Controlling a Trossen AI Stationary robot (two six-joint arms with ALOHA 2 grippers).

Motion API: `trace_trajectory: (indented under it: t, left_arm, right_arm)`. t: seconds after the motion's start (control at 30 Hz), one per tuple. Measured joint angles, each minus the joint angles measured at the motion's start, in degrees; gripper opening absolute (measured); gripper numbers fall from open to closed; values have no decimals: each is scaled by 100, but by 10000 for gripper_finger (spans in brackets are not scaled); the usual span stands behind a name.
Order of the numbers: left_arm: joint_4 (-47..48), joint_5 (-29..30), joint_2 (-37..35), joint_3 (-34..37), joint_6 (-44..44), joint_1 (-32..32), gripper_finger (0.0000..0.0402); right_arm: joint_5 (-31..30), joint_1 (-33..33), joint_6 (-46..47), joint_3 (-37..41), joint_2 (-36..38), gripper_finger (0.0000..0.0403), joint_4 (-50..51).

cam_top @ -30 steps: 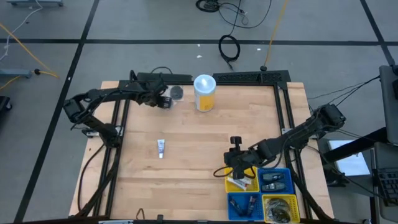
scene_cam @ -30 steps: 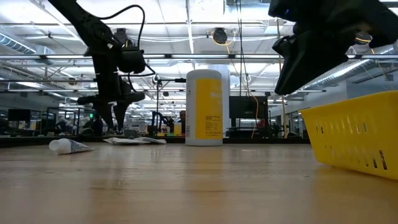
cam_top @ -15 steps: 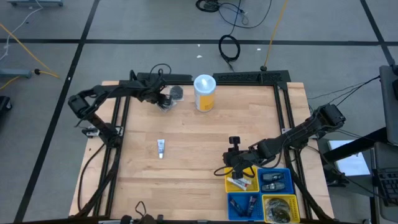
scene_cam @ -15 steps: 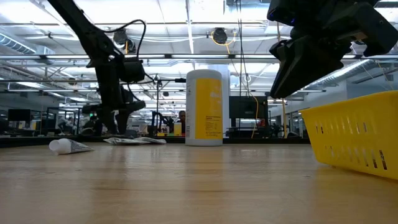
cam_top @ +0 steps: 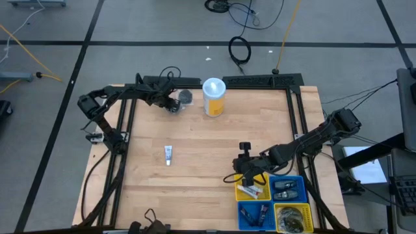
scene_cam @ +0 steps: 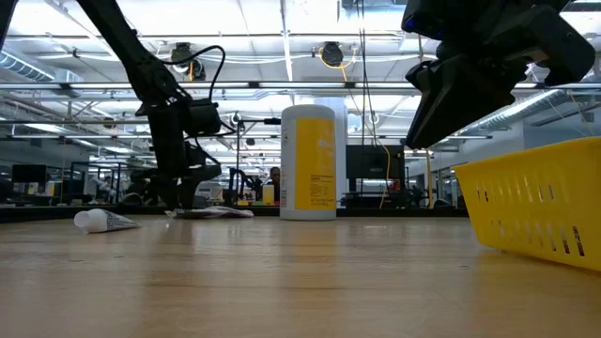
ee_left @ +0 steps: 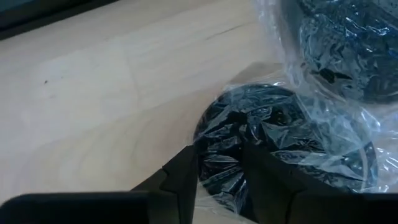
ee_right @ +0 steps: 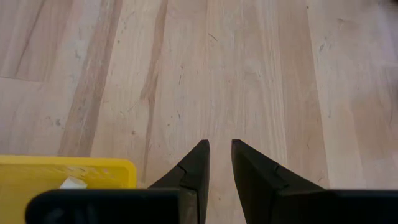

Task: Pick & Place Travel size toiletries
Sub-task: Put the hairbrush into the bottom yellow basket

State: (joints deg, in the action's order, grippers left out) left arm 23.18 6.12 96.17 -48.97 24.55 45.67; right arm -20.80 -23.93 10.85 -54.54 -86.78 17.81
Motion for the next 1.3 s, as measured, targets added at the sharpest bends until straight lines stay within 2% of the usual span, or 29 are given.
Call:
trace_trajectory:
  t: [0.1, 0.2, 0.27, 0.53, 0.8, 1.0, 1.3]
  left_arm:
    - [1, -49, 3, 2, -7, 0, 92]
    - [28, -50, 5, 2, -11, -4, 28]
    - [26, -51, 5, 2, -5, -4, 11]
    - [122, -64, -137, 28, -6, -62, 0]
    - [305, -8, -894, 33, -310, -442, 0]
    - [599, 248, -1635, 28, -480, -1142, 0]
    - [677, 1369, -2540, 24, -646, -2785, 0]
  right_arm:
    - [0, 35, -1, 0, 0, 59, 2]
    - [4, 67, -2, 0, 0, 59, 2]
    - [4, 68, 0, 0, 0, 59, 2]
    - [4, 68, -2, 0, 0, 59, 2]
    - [-2, 68, 0, 0, 0, 59, 0]
    - [-7, 68, 22, 0, 0, 59, -151]
    - [-13, 86, -75, 0, 0, 59, -657]
